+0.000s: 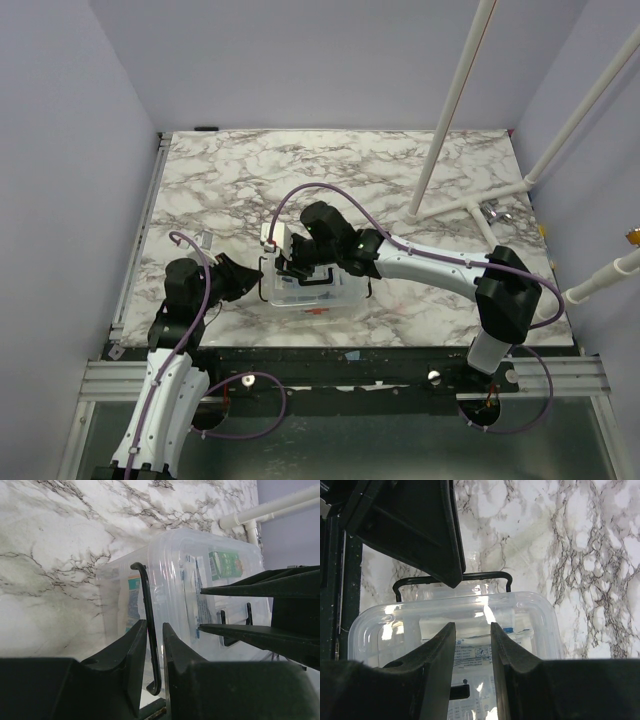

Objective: Organize the medicine kit

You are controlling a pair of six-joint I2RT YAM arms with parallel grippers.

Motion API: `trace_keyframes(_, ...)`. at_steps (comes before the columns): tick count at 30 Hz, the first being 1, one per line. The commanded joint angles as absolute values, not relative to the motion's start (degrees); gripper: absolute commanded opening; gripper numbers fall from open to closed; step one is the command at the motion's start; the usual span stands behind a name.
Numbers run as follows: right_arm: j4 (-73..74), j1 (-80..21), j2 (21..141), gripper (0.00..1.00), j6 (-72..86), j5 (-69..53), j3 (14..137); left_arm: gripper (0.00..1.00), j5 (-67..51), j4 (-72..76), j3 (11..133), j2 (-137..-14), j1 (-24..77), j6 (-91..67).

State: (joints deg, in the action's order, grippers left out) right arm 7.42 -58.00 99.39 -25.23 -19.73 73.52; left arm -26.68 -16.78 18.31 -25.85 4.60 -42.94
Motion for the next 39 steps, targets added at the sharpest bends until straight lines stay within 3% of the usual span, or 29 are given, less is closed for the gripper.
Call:
trace_keyframes(1, 16.88, -57.57, 103.63, 0.36, -25.22, -15.71, 70.05, 0.23, -28.41, -15.21, 19.96, -24.78, 4.57, -43.50)
trace_keyframes(11, 17.04, -57.58, 104.02, 0.37, -25.23, -15.66, 69.96, 0.34, -29.49, -14.02, 19.61, -24.41, 4.57, -43.78)
trace_keyframes(39, 15.92, -57.57, 103.32, 0.36, -24.00, -14.77, 66.82, 0.35, -34.58, -9.55, 18.84, -26.97, 4.57, -43.97)
